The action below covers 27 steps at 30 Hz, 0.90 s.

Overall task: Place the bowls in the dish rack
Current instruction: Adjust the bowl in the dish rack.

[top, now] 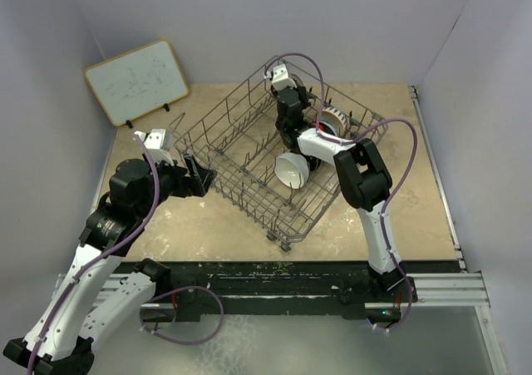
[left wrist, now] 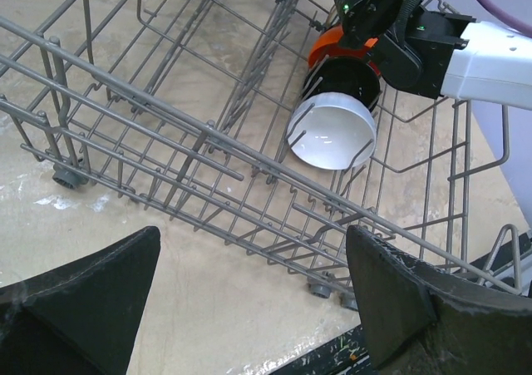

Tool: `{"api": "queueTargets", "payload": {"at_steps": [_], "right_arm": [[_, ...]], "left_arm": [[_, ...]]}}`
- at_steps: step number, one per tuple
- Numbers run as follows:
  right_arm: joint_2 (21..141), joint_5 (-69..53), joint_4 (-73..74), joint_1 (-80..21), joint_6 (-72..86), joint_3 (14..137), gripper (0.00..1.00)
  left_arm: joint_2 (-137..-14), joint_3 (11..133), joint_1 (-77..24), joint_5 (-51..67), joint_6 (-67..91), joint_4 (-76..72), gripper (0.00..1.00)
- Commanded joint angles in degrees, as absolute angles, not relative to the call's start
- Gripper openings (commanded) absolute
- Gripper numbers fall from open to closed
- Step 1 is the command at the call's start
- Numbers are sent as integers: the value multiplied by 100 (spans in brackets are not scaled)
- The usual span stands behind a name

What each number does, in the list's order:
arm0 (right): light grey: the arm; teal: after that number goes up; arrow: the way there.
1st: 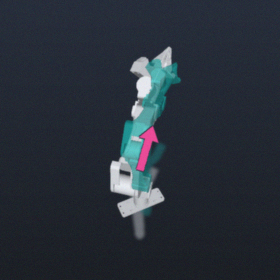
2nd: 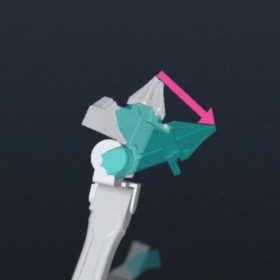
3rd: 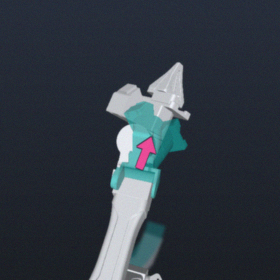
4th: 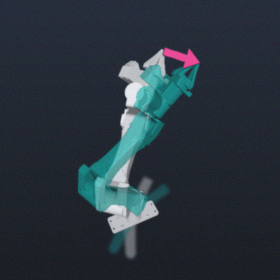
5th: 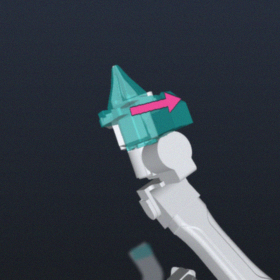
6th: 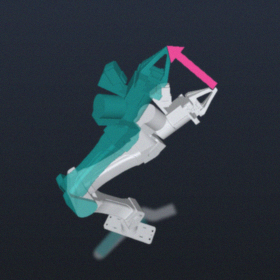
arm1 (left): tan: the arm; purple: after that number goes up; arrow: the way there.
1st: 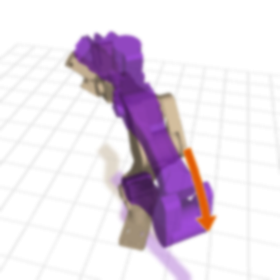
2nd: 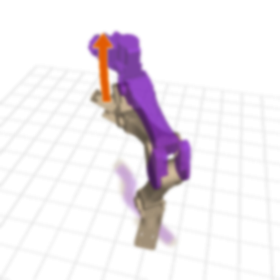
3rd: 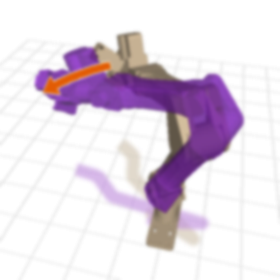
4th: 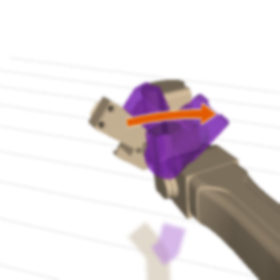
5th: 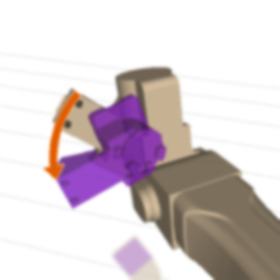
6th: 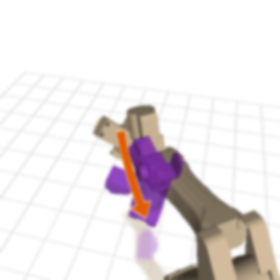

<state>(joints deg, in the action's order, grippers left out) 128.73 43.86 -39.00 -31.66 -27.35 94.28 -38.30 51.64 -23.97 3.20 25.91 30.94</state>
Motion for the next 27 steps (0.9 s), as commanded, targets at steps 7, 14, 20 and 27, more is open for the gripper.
{"api": "queueTargets", "payload": {"at_steps": [7,14,20,27], "right_arm": [[12859,3944,-3016,-3266,-1955,9196,0],[12744,4097,-2991,-3287,-1632,9169,0],[12526,4585,-3631,-3356,-1856,9045,0],[12126,5441,-5034,-3361,-2576,9118,0]], "left_arm": [[-3796,5186,-2382,393,2528,2787,96],[-3827,5250,-2381,379,2511,2816,96],[-3832,5353,-2383,371,2522,2879,96],[-3755,5409,-2387,318,2579,2968,96]]}}
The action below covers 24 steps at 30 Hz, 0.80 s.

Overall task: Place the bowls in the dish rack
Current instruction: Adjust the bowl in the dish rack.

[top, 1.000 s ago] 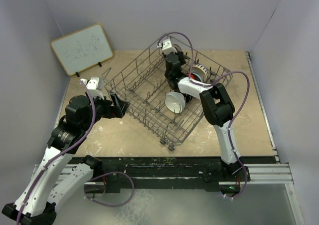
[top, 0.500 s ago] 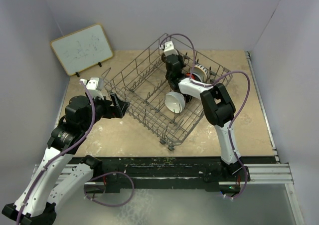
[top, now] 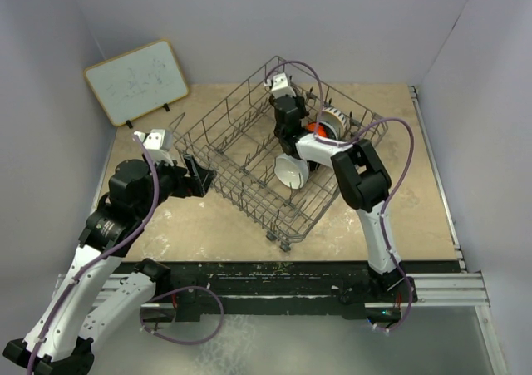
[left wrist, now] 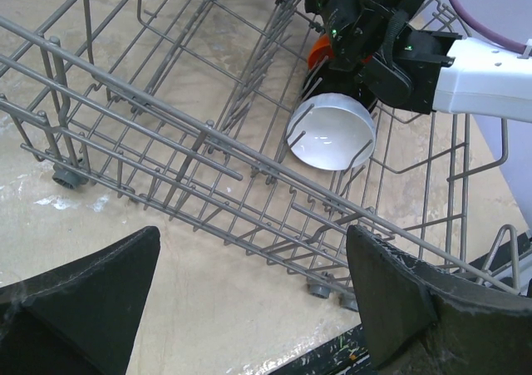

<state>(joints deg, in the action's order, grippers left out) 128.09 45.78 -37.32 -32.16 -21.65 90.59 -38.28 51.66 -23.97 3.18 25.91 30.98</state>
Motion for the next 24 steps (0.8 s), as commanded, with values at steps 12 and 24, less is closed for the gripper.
{"api": "queueTargets", "payload": {"at_steps": [12,24], "right_arm": [[12526,6237,-7778,-3449,-5390,9932,0],[13393,5963,-7579,-3595,-5726,10075,0]], "left_arm": [[-3729,5379,-2386,290,2548,2979,96],[-3754,5347,-2389,229,2414,3009,96]]}}
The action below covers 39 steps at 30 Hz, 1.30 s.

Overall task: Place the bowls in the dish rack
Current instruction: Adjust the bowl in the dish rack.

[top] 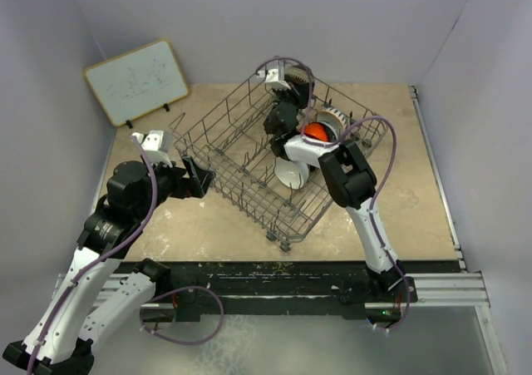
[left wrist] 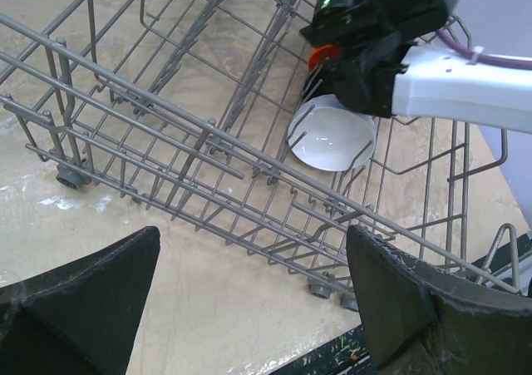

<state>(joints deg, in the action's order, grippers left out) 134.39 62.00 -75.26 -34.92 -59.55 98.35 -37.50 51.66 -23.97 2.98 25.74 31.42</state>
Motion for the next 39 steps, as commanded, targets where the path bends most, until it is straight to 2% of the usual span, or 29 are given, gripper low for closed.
{"api": "queueTargets", "payload": {"at_steps": [1,15,19,31,39], "right_arm": [[13416,5964,-7537,-3609,-5656,10054,0],[13520,5755,-5394,-3610,-4236,10114,0],[13400,5339,-4239,-3612,-3433,10159,0],[13072,4881,-3361,-3612,-2632,10157,29],[13047,4825,-3186,-3608,-2444,10291,30]], "left_arm": [[-3768,5344,-2388,224,2412,2994,96],[-3824,5343,-2387,254,2381,2936,96],[-3788,5365,-2385,248,2383,2965,96],[-3700,5360,-2390,247,2438,2953,96],[-3682,5362,-2387,237,2424,2971,96]]}}
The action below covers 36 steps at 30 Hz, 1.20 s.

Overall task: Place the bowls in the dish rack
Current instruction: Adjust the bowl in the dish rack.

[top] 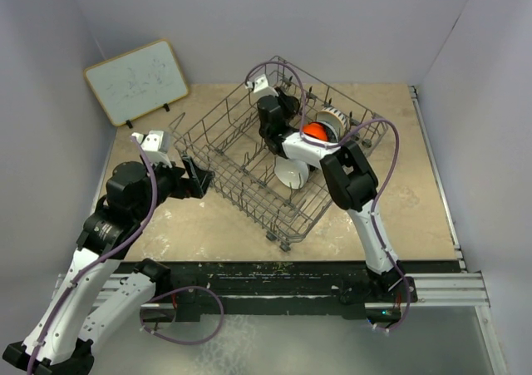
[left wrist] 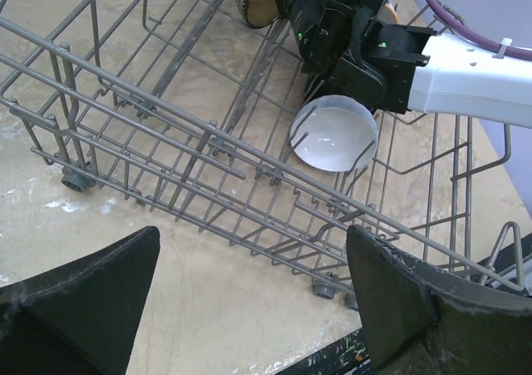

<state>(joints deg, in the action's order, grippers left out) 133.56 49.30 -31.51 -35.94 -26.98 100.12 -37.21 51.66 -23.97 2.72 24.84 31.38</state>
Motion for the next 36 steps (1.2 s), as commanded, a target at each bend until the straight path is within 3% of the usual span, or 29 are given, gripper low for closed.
{"api": "queueTargets", "payload": {"at_steps": [1,12,19,25,30,36], "right_arm": [[13052,4836,-3184,-3607,-2437,10300,30],[12500,4820,-3098,-3611,-2266,10387,64],[11864,3427,-1512,-3455,-1560,10589,68],[11144,1268,-329,-3017,-1348,10462,68],[11380,-784,1024,-2335,-2049,11085,67],[11666,-1260,784,-2056,-3062,10962,70]], "left_arm": [[-3688,5357,-2387,237,2426,2971,96],[-3732,5376,-2384,277,2440,2928,96],[-3731,5430,-2386,388,2502,2918,96],[-3744,5617,-2382,483,2499,3001,96],[-3764,5845,-2388,450,2458,3159,96],[-3911,5958,-2382,325,2425,3123,95]]}}
